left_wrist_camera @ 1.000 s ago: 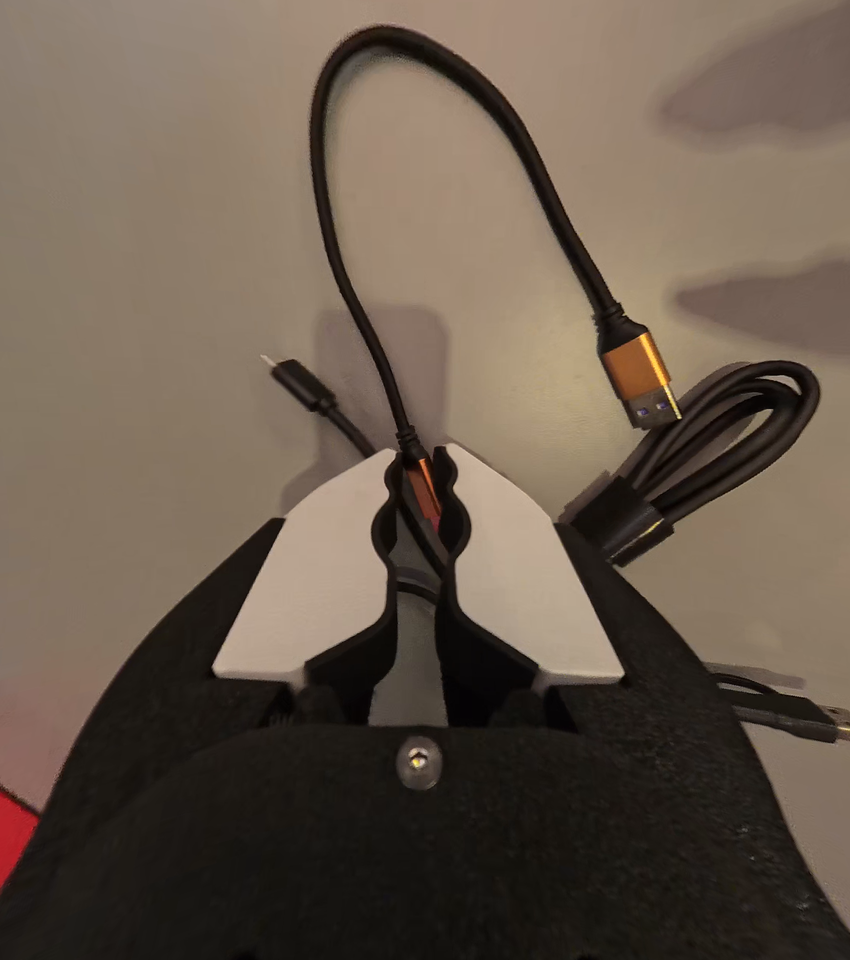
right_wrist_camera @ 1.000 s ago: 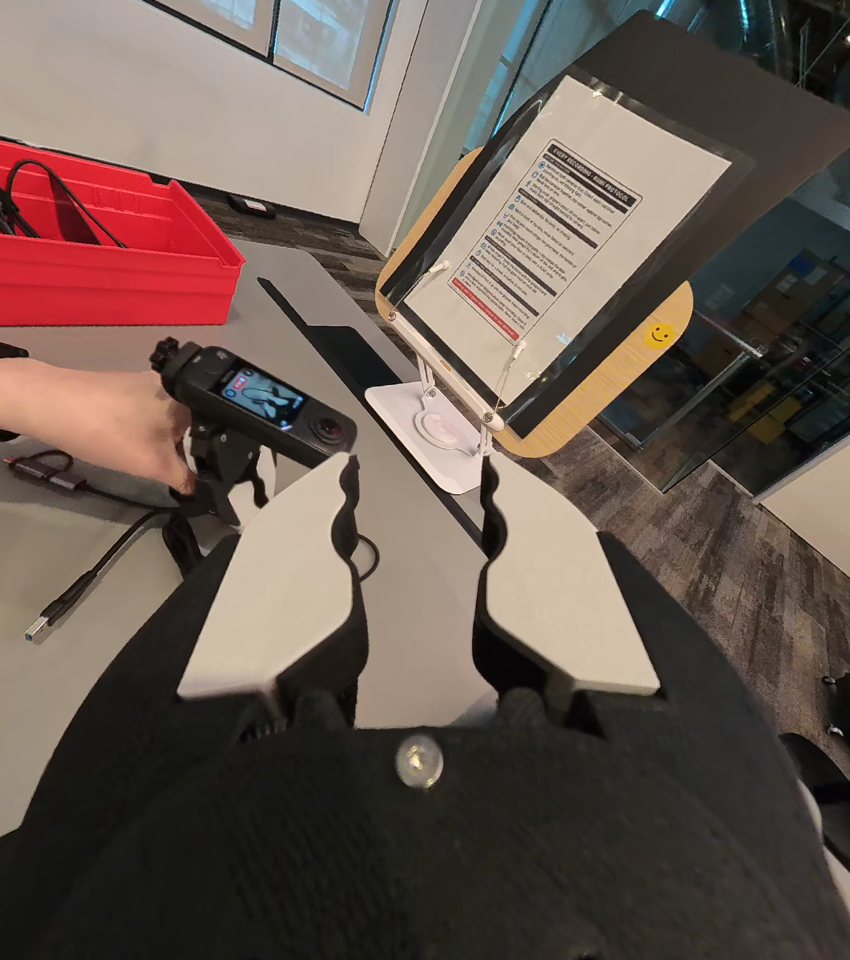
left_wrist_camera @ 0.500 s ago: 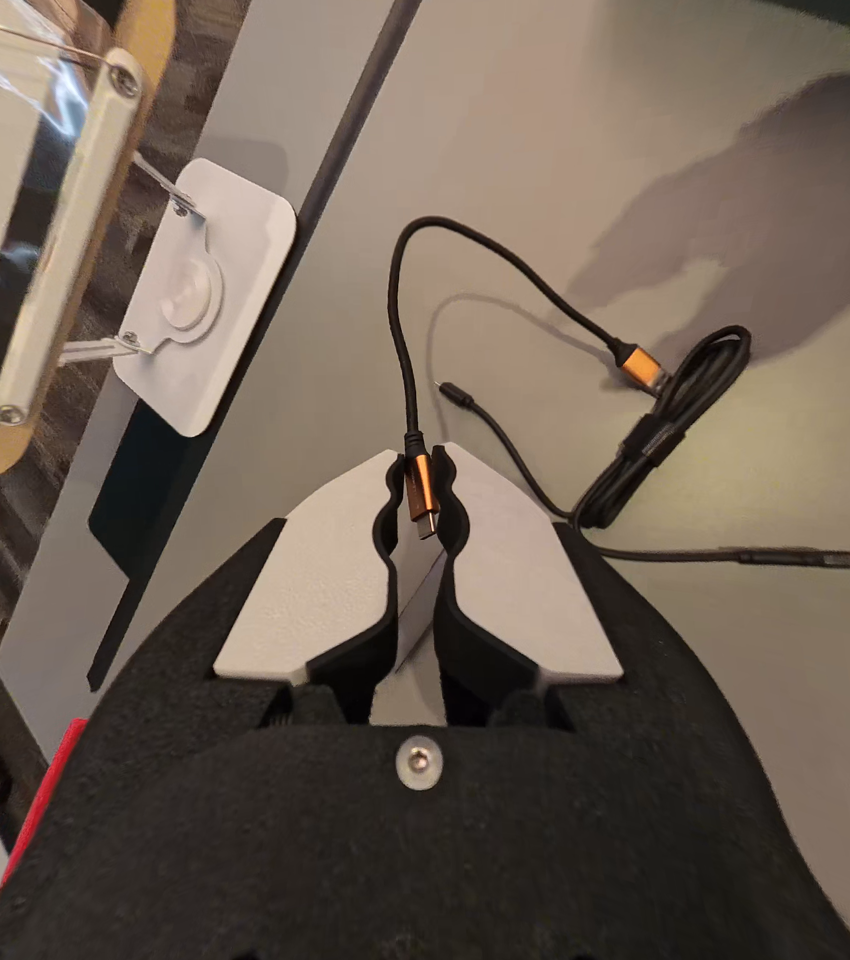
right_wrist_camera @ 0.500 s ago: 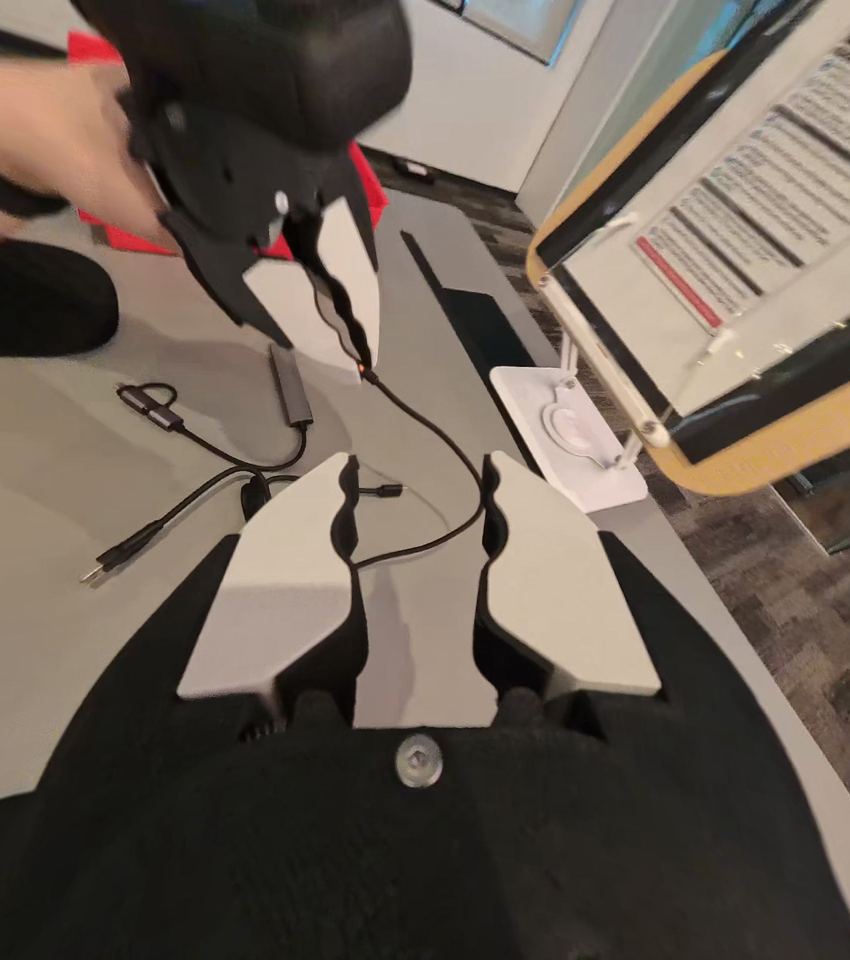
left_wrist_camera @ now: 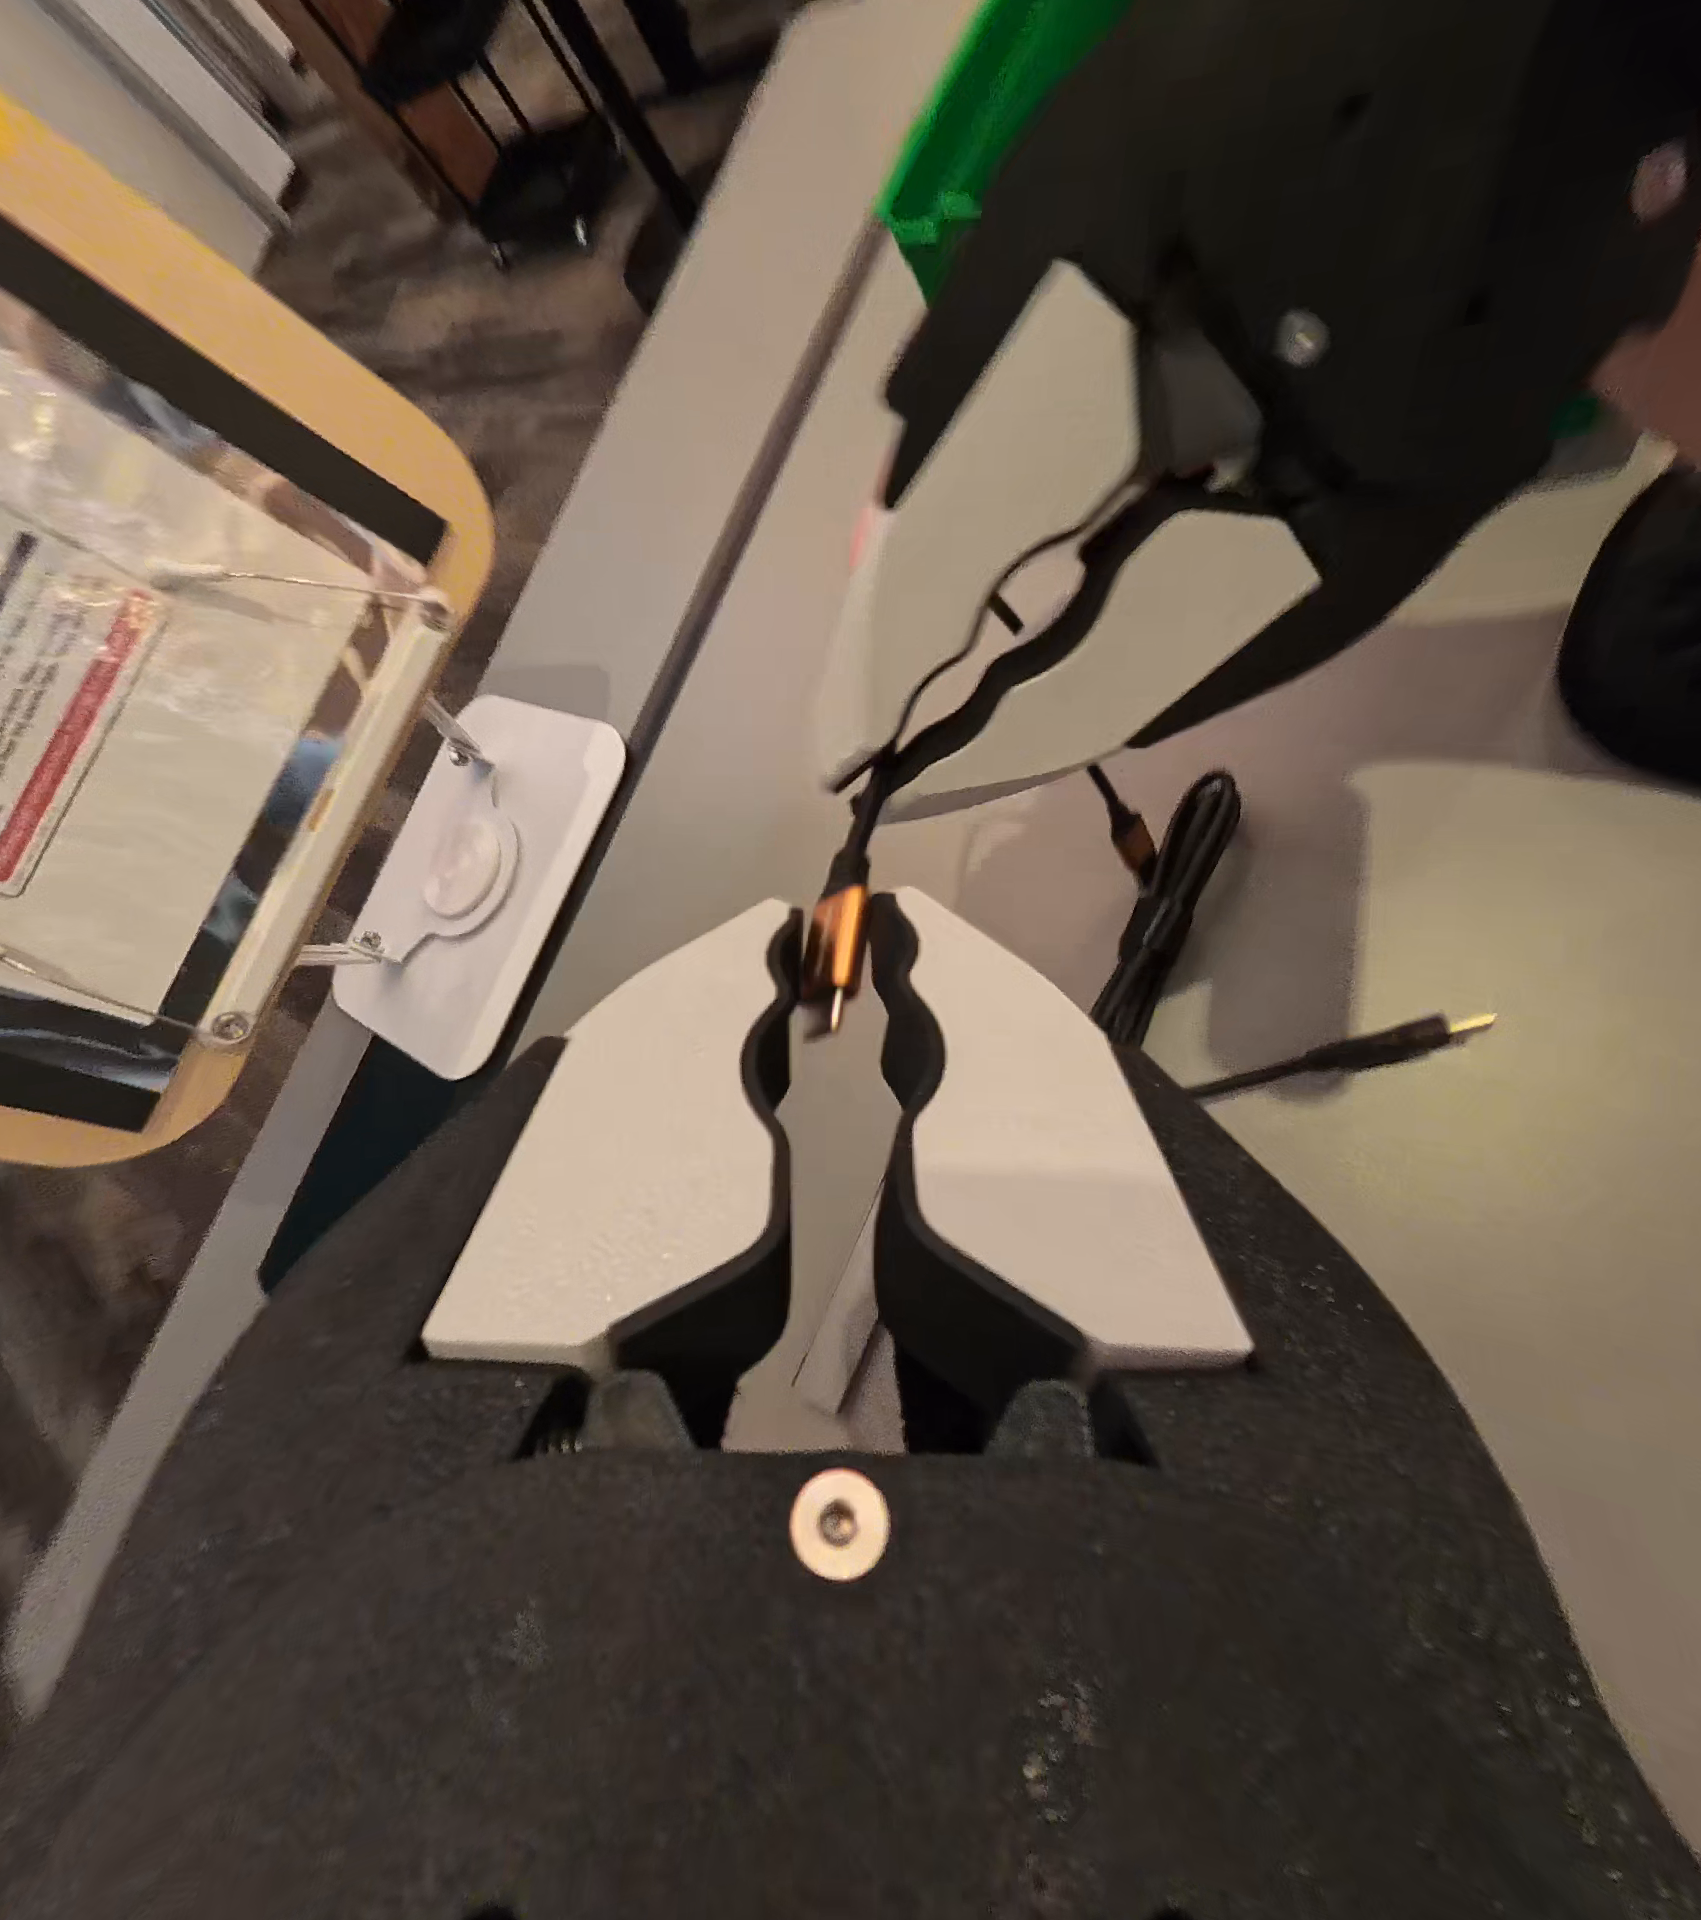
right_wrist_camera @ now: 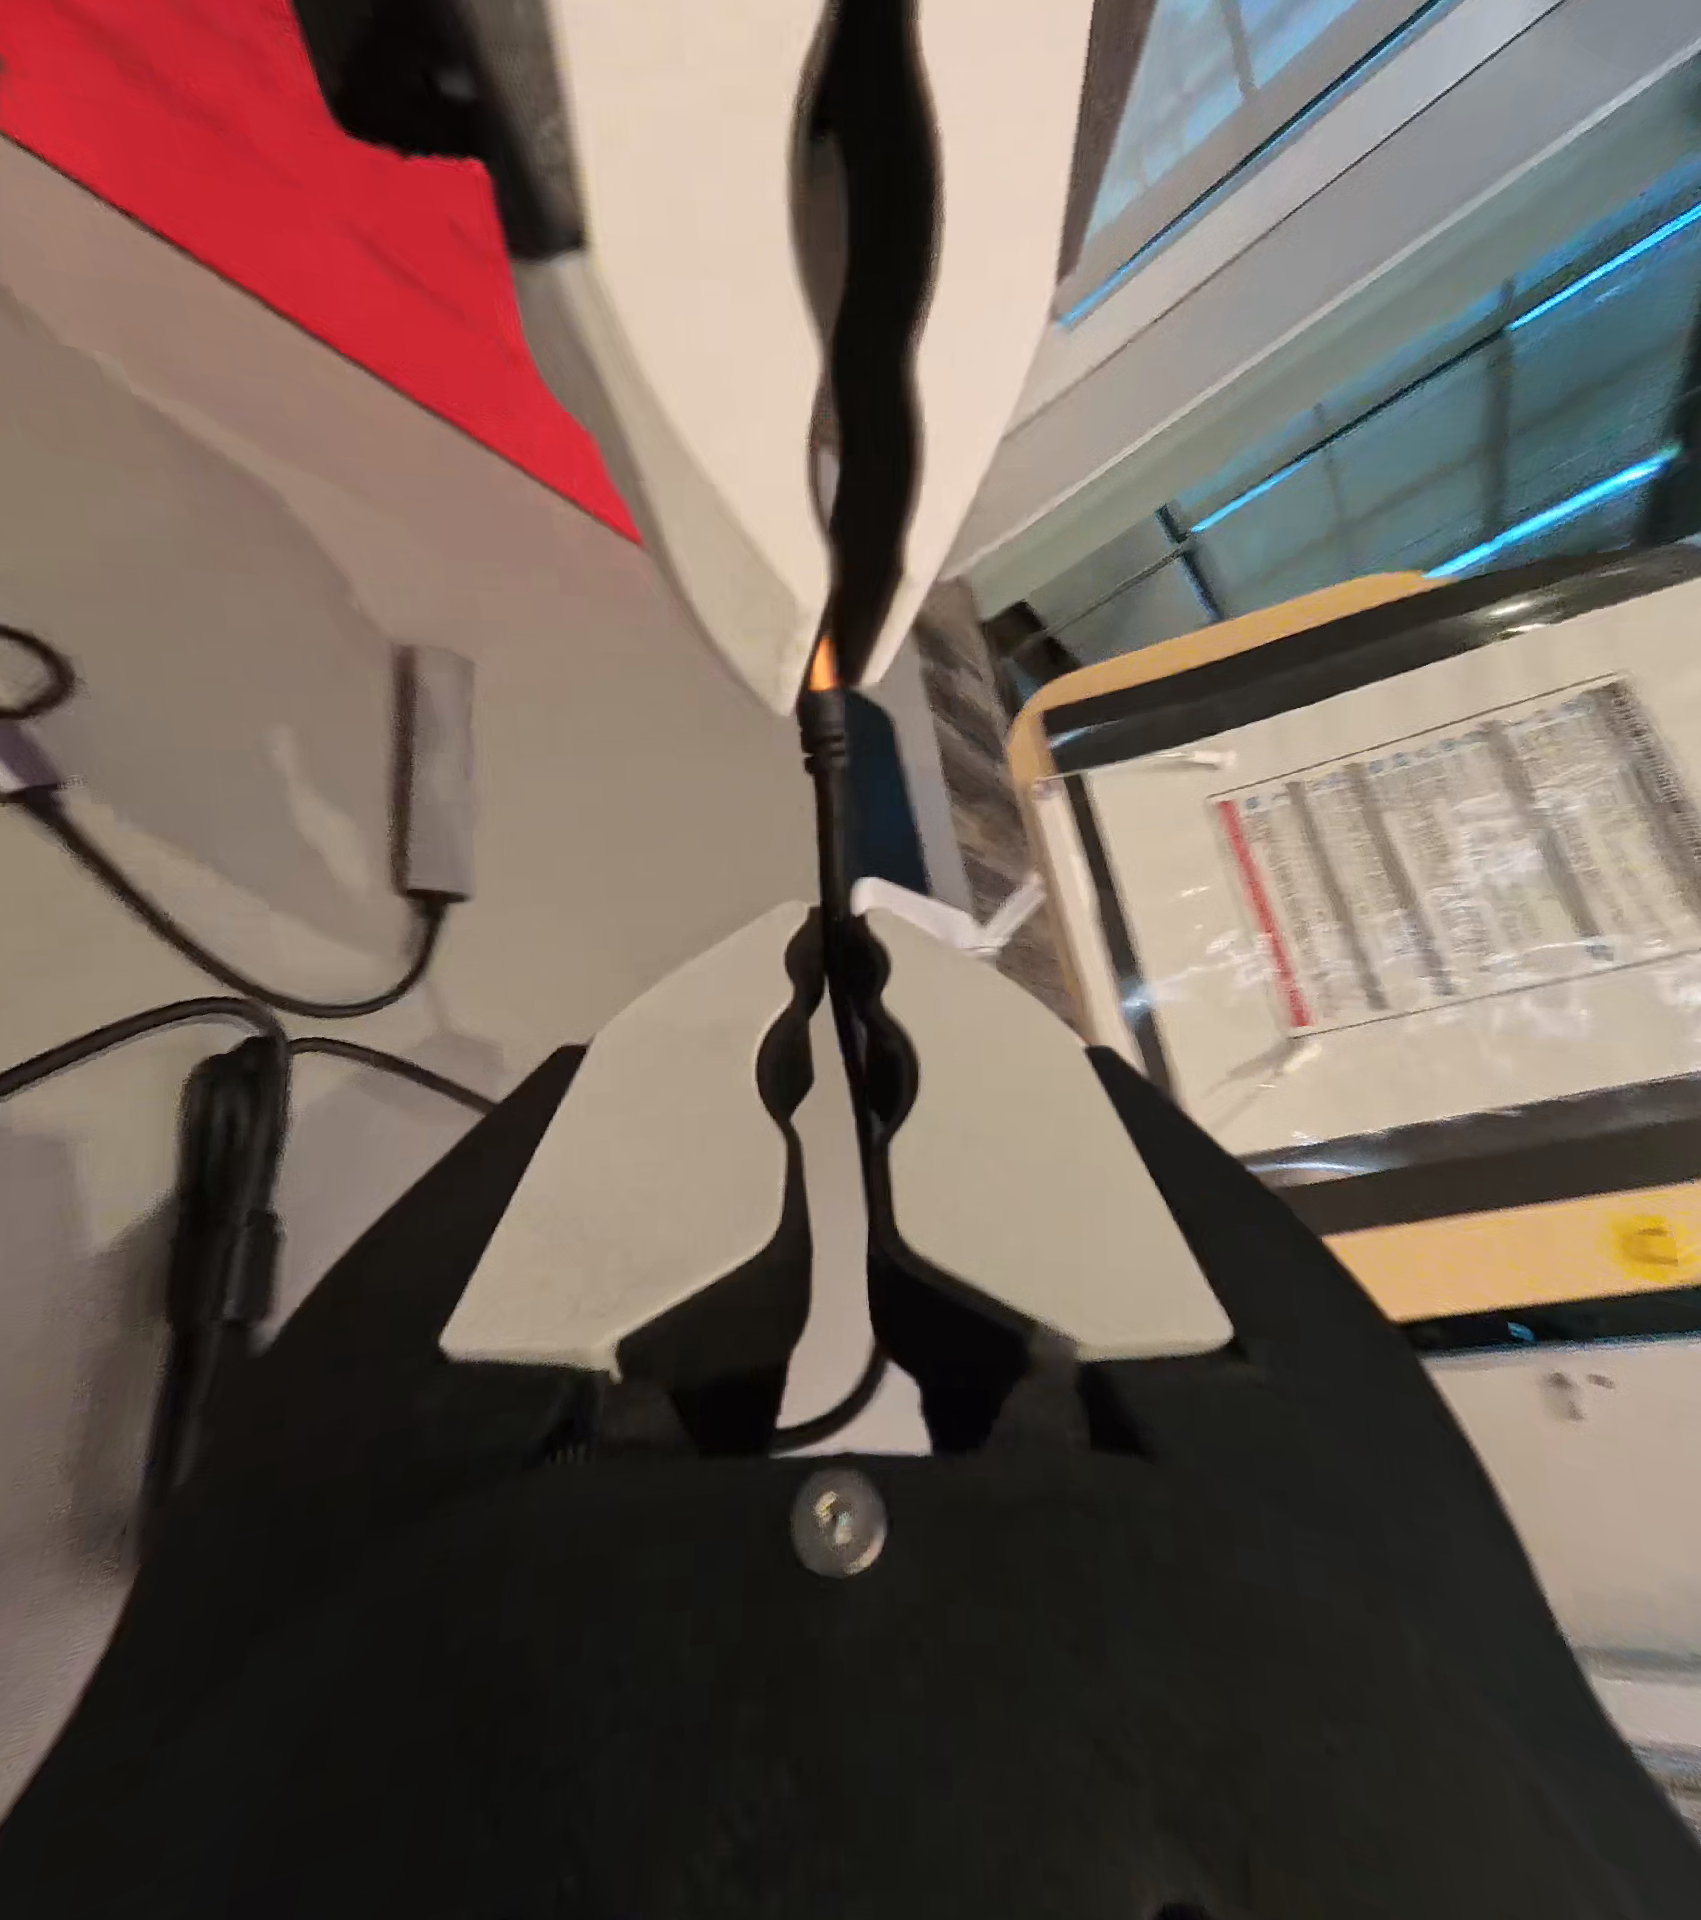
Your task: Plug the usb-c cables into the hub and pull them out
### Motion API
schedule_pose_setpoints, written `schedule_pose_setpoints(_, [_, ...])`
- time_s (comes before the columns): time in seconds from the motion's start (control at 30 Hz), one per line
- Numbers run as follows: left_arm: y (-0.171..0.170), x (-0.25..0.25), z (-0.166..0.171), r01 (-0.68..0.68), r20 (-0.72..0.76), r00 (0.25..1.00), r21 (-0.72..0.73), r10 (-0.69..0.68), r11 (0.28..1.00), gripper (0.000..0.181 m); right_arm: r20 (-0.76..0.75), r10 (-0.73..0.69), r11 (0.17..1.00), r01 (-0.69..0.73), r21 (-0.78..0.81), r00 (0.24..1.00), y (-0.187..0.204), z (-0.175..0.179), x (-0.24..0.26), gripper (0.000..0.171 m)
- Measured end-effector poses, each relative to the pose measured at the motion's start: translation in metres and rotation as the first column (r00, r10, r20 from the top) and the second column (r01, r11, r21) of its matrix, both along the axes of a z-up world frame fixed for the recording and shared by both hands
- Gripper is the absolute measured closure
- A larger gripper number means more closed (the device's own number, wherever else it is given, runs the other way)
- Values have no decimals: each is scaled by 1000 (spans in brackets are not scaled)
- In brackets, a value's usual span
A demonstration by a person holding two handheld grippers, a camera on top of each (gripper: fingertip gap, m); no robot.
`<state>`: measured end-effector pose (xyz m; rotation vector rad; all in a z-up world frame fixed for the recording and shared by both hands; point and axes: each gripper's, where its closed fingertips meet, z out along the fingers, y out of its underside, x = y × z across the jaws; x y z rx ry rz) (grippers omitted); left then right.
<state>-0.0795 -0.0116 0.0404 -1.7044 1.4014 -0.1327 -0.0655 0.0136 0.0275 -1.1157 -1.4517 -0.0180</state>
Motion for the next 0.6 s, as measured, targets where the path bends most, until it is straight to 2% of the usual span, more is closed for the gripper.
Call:
schedule_pose_setpoints(0.1, [-4, -21, 27, 33, 222, 975, -148, 1, 988, 143, 26, -96, 978, 89, 186, 995, 3, 21, 6, 166])
schedule_pose_setpoints(0.17, [-8, -34, 45, 95, 387, 922, -261, 14, 961, 132, 29, -157, 937, 140, 320, 987, 4, 35, 9, 166])
schedule_pose_setpoints(0.23, [-15, -38, 65, 216, 554, 832, -334, 6, 917, 129, 11, -206, 893, 183, 410, 978, 4, 48, 8, 166])
schedule_pose_setpoints(0.3, [-23, -35, 79, 325, 658, 753, -375, 3, 868, 131, -3, -269, 843, 237, 482, 963, 6, 58, 8, 166])
schedule_pose_setpoints(0.43, [-16, -28, 73, 277, 648, 759, -403, 58, 872, 139, -25, -344, 772, 298, 561, 939, 8, 67, 7, 167])
schedule_pose_setpoints(0.5, [-17, -22, 71, 317, 677, 731, -456, 92, 831, 145, -49, -359, 749, 319, 581, 932, 8, 72, 7, 167])
schedule_pose_setpoints(0.6, [-15, -13, 60, 355, 669, 734, -521, 113, 776, 145, -63, -383, 720, 341, 604, 922, 9, 76, 8, 166])
